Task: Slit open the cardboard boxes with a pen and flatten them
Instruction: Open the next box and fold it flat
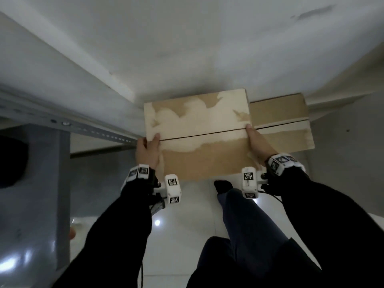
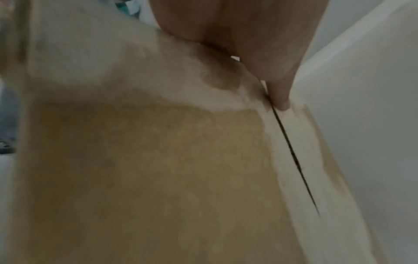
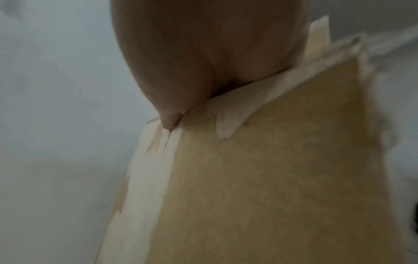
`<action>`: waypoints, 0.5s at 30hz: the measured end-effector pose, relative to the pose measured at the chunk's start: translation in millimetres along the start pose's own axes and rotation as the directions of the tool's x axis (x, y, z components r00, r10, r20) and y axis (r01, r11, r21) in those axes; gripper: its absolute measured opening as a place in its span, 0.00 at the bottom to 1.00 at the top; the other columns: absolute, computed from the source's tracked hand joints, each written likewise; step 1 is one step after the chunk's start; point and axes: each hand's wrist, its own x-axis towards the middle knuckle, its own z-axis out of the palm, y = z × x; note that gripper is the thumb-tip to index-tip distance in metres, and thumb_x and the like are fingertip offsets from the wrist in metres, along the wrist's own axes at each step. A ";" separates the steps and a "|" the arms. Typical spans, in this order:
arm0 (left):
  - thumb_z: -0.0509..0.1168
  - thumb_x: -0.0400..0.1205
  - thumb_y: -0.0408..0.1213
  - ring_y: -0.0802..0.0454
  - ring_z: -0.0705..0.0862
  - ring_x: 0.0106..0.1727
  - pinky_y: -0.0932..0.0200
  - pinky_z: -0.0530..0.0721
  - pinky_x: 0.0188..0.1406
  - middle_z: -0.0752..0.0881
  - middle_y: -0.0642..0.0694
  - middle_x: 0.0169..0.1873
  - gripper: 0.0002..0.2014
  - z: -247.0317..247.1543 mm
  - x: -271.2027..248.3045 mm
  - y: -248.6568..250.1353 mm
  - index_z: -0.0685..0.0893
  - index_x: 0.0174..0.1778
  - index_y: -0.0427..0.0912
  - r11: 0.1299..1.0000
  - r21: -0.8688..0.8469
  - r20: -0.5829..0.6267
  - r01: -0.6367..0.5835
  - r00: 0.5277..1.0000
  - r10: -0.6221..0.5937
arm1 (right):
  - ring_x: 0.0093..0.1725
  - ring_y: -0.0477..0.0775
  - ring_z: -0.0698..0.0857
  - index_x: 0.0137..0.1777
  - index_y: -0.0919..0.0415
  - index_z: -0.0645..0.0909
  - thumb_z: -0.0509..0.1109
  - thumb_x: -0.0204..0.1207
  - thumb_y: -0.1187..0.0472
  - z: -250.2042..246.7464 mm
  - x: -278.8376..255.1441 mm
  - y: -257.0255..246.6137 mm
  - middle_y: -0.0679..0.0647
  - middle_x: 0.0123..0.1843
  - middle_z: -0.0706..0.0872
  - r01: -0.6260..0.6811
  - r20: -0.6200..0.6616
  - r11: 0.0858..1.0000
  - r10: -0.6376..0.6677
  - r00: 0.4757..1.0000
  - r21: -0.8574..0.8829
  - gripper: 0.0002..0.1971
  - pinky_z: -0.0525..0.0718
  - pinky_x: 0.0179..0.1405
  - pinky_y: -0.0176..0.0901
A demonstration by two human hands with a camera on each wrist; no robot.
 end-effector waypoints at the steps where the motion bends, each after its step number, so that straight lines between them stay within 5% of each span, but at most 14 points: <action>1: 0.65 0.83 0.48 0.45 0.83 0.55 0.54 0.78 0.52 0.84 0.41 0.55 0.16 -7.5 -22.1 5.5 0.76 0.58 0.39 0.999 -0.021 0.011 -0.043 0.999 0.044 | 0.77 0.56 0.68 0.76 0.64 0.69 0.46 0.87 0.46 -11.9 -22.2 -3.3 0.59 0.77 0.70 0.018 -0.018 1.000 -0.018 1.000 -0.014 0.27 0.59 0.78 0.44; 4: 0.63 0.85 0.44 0.47 0.80 0.56 0.57 0.76 0.54 0.81 0.42 0.57 0.18 -32.1 -93.1 21.4 0.70 0.65 0.37 0.984 -0.098 0.030 -0.151 0.987 0.155 | 0.77 0.54 0.68 0.77 0.59 0.68 0.45 0.85 0.42 -47.6 -95.3 -14.2 0.57 0.78 0.71 0.061 -0.043 0.997 -0.063 0.997 -0.053 0.30 0.59 0.79 0.48; 8: 0.60 0.86 0.44 0.49 0.78 0.62 0.54 0.75 0.66 0.78 0.42 0.62 0.21 -62.8 -191.8 33.0 0.64 0.69 0.37 0.958 -0.204 0.096 -0.203 0.969 0.226 | 0.67 0.43 0.69 0.77 0.58 0.68 0.46 0.85 0.42 -90.1 -199.6 -18.0 0.47 0.69 0.73 0.160 -0.092 0.987 -0.161 0.983 -0.020 0.28 0.62 0.68 0.35; 10: 0.59 0.86 0.45 0.49 0.78 0.64 0.56 0.75 0.65 0.78 0.45 0.61 0.18 -75.0 -240.5 35.9 0.65 0.67 0.41 0.940 -0.198 0.098 -0.277 0.949 0.300 | 0.69 0.50 0.74 0.76 0.56 0.70 0.49 0.82 0.36 -110.1 -248.8 -9.6 0.50 0.71 0.75 0.182 -0.154 0.983 -0.182 0.971 -0.014 0.32 0.69 0.70 0.43; 12: 0.59 0.85 0.47 0.53 0.79 0.63 0.60 0.74 0.62 0.78 0.50 0.60 0.22 -83.6 -287.7 37.8 0.66 0.72 0.41 0.909 -0.143 0.075 -0.391 0.912 0.404 | 0.68 0.57 0.77 0.74 0.56 0.73 0.51 0.78 0.31 -131.3 -292.4 4.9 0.56 0.70 0.79 0.177 -0.234 0.983 -0.182 0.955 -0.044 0.35 0.74 0.69 0.52; 15: 0.58 0.85 0.50 0.60 0.78 0.59 0.64 0.72 0.58 0.79 0.56 0.59 0.27 -84.5 -349.7 44.8 0.65 0.78 0.45 0.815 -0.085 0.054 -0.573 0.814 0.579 | 0.60 0.57 0.80 0.65 0.57 0.79 0.52 0.81 0.36 -164.8 -350.2 25.5 0.55 0.58 0.82 0.246 -0.339 0.967 -0.253 0.906 -0.063 0.28 0.76 0.57 0.46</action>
